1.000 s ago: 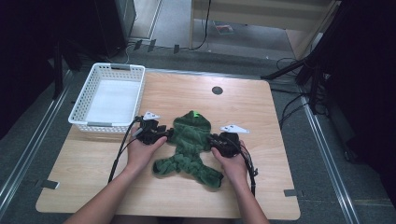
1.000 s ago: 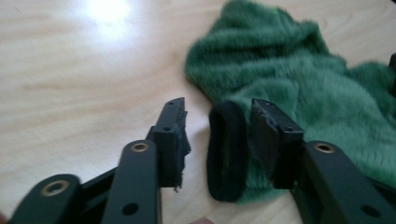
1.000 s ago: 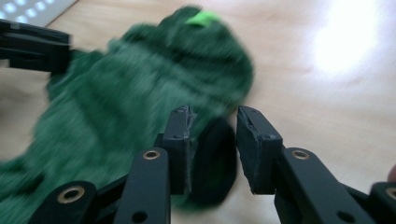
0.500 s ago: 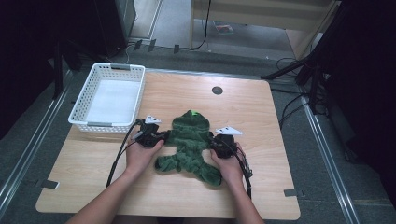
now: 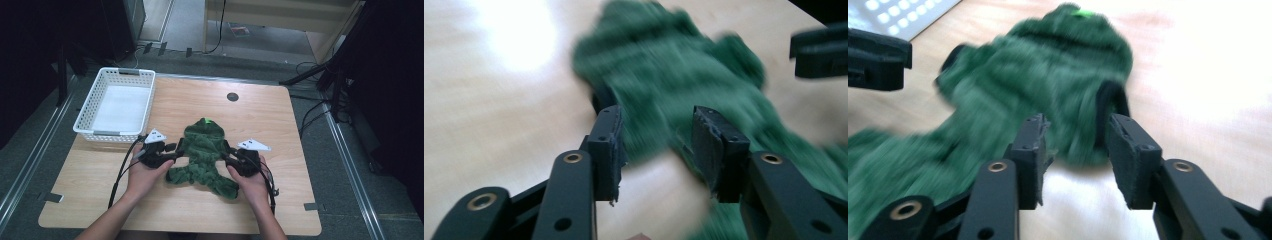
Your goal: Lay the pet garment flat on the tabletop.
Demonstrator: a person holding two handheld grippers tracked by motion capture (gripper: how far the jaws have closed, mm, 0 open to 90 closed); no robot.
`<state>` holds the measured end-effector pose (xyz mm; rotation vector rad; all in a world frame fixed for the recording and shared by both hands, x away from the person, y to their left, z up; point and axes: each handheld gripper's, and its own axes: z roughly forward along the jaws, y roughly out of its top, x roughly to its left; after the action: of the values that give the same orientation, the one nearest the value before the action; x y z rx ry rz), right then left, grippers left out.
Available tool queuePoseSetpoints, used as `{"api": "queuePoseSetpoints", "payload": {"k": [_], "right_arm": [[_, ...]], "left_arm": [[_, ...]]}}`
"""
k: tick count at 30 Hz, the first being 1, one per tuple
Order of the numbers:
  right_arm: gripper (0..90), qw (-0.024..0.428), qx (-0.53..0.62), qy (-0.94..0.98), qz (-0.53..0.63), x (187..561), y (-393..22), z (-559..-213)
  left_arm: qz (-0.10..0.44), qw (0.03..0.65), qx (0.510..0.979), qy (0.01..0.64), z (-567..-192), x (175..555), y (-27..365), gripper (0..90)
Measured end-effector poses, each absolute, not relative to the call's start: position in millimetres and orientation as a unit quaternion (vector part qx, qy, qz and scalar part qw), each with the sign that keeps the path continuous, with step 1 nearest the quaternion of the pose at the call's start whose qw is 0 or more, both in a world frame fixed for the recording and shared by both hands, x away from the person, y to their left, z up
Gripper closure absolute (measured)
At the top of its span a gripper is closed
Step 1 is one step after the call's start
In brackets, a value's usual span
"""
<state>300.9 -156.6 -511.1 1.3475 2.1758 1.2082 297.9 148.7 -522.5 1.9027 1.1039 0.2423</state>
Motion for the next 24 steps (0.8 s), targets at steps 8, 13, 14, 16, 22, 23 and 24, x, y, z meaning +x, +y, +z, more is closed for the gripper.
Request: {"api": "queuePoseSetpoints", "payload": {"k": [8, 13, 14, 16, 22, 23, 24], "right_arm": [[50.9, 0.103, 0.454, 0.779, 0.42, 238, -172, -522], [49.7, 0.099, 0.451, 0.796, 0.391, 217, -162, -540], [52.4, 0.118, 0.447, 0.801, 0.379, 216, -158, -542], [61.7, 0.147, 0.439, 0.808, 0.365, 217, -154, -543], [84.2, 0.199, 0.438, 0.806, 0.345, 226, -154, -541], [84.4, 0.212, 0.442, 0.8, 0.345, 227, -156, -540], [84.2, 0.218, 0.452, 0.783, 0.367, 230, -163, -533]], "left_arm": [[0.042, 0.467, 0.767, 0.439, -537, 247, 168, 49.9], [0.064, 0.443, 0.781, 0.435, -546, 241, 156, 50.8], [0.071, 0.435, 0.786, 0.433, -549, 240, 153, 54.1], [0.088, 0.418, 0.798, 0.425, -551, 237, 148, 74.3], [0.076, 0.428, 0.801, 0.412, -546, 235, 151, 82.4], [0.063, 0.442, 0.796, 0.409, -544, 235, 154, 82.5], [0.056, 0.45, 0.793, 0.406, -542, 235, 156, 82.3]]}}
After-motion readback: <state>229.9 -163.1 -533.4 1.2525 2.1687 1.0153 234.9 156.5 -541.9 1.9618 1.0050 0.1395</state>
